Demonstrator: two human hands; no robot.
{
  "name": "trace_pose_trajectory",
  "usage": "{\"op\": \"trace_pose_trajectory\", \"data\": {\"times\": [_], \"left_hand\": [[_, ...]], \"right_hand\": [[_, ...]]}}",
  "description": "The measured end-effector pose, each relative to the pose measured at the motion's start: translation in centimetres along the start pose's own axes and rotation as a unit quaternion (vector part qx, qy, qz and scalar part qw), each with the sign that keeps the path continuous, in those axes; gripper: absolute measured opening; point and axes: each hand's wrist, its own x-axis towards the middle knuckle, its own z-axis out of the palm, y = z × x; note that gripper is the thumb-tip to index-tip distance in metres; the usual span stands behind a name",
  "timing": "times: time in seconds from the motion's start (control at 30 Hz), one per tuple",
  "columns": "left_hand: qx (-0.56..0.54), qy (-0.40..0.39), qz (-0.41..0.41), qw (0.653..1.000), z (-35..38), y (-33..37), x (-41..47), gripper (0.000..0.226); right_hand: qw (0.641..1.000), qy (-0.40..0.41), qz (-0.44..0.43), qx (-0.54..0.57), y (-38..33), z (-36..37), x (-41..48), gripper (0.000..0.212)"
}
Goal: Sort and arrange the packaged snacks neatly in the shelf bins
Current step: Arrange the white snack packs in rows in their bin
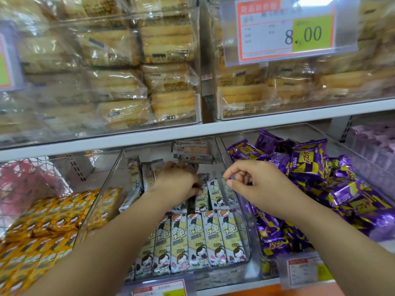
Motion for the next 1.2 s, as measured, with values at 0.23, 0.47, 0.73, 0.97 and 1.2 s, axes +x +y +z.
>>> {"op": "trace_pose_trajectory", "data": {"times": [0.23,0.47,0.73,0.97,1.2], "left_hand": [[-0.042,-0.025,-0.061,0.997,-1.1,-3.3,-2.6,0.063],[-0.026,-0.069,-0.068,0.995,-1.1,-3.0,-3.5,0.069],[0.101,-0.092,-0.009,0.991,-2.1,-1.7,-2.2,0.072],[-0.074,0.189,-0.039,0.978,-2.5,-3.5,-3.2,0.038],[-0.280,0.082,-0.082,0.953,-2.1,-1.6,-3.4,0.058]], "right_hand": [[1.000,0.002,-0.008,-0.013,0.2,0.1,0.1,0.010],[0.999,0.004,-0.018,-0.034,0.0,0.2,0.1,0.014],[0.999,-0.005,-0.020,-0.048,-0.2,0.0,-0.1,0.015],[0.998,-0.008,-0.022,-0.052,-0.3,-0.1,-0.1,0.019],[0.998,-0.007,-0.018,-0.067,-0.5,0.0,-0.1,0.020]]}}
